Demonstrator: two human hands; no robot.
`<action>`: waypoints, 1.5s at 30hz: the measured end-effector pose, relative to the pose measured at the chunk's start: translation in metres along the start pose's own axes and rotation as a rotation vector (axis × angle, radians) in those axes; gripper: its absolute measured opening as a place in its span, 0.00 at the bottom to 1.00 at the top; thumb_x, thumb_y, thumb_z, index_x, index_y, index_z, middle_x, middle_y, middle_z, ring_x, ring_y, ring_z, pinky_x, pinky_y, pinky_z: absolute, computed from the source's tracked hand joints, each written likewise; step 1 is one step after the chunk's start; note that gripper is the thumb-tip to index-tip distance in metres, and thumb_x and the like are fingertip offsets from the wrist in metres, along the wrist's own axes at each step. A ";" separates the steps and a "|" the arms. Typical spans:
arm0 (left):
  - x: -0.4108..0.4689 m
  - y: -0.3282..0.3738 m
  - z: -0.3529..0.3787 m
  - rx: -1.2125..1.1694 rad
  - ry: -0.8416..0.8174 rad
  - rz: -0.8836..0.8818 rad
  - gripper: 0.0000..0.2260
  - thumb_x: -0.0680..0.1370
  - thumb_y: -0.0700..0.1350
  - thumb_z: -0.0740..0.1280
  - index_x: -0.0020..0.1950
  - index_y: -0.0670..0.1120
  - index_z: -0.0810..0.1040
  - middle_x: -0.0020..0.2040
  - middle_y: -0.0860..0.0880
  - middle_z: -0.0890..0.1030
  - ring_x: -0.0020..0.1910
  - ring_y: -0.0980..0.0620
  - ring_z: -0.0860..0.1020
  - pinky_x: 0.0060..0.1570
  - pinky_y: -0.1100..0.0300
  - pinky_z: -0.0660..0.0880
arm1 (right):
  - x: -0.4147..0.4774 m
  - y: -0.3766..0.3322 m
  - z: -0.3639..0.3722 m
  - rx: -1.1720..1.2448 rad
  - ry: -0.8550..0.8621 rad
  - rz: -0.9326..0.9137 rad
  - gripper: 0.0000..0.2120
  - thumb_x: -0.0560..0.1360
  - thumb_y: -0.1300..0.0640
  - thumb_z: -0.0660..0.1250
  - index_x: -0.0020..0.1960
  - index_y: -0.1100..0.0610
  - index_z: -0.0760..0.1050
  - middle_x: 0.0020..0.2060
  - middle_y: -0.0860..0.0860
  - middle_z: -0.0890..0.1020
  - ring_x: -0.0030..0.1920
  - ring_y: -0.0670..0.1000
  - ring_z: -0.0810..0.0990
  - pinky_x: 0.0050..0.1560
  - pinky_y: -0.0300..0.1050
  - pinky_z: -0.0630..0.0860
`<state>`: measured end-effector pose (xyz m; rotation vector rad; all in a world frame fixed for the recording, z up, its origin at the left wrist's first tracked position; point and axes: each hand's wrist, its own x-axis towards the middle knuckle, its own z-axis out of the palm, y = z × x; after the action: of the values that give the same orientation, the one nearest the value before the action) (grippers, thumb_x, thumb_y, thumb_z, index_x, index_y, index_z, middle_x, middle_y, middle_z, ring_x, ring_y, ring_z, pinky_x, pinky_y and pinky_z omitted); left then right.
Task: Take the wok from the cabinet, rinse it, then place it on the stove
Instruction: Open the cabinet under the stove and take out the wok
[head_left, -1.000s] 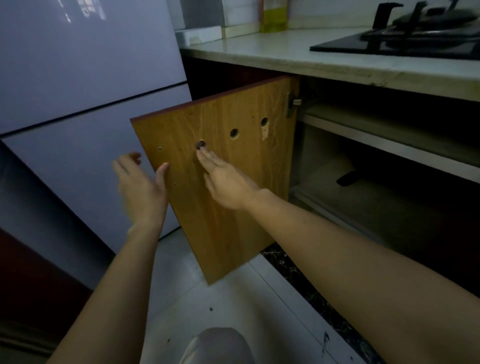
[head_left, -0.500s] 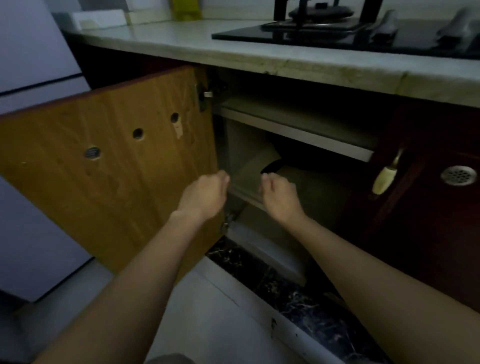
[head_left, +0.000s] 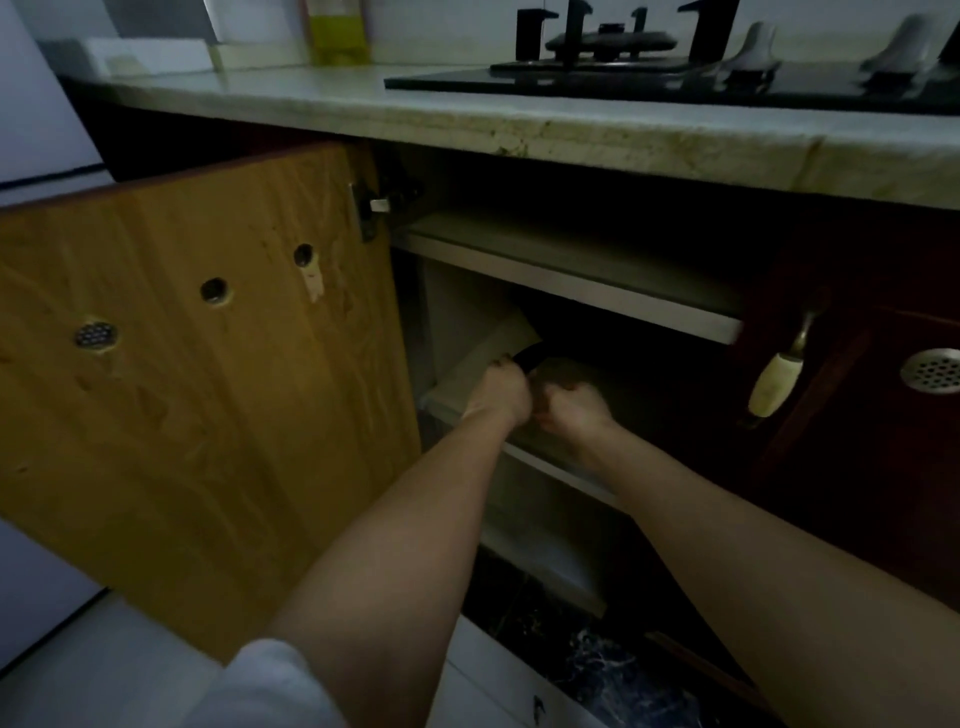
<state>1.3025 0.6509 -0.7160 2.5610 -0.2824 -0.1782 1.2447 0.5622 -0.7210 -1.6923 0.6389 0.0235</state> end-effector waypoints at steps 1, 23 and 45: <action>0.004 -0.001 0.002 0.042 -0.011 0.008 0.17 0.84 0.45 0.59 0.71 0.39 0.70 0.68 0.38 0.76 0.65 0.40 0.77 0.61 0.50 0.74 | 0.003 0.002 0.001 0.034 -0.002 0.008 0.14 0.83 0.51 0.61 0.62 0.57 0.76 0.55 0.58 0.83 0.56 0.56 0.82 0.62 0.57 0.79; -0.142 -0.044 0.031 -0.086 -0.006 0.114 0.14 0.85 0.53 0.56 0.64 0.45 0.64 0.57 0.43 0.78 0.52 0.42 0.79 0.44 0.50 0.76 | -0.040 0.027 0.024 0.510 -0.099 0.216 0.13 0.86 0.54 0.57 0.55 0.65 0.72 0.44 0.59 0.82 0.41 0.56 0.83 0.39 0.50 0.81; -0.175 -0.066 0.046 -1.132 -0.433 -0.319 0.12 0.85 0.51 0.59 0.56 0.42 0.73 0.35 0.47 0.76 0.28 0.51 0.75 0.27 0.60 0.72 | -0.055 0.073 0.033 0.536 -0.280 0.306 0.15 0.84 0.50 0.61 0.47 0.61 0.72 0.35 0.54 0.76 0.25 0.51 0.81 0.56 0.59 0.82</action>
<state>1.1355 0.7231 -0.7786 1.4008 0.0809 -0.7668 1.1782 0.6084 -0.7750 -1.0417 0.6192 0.2776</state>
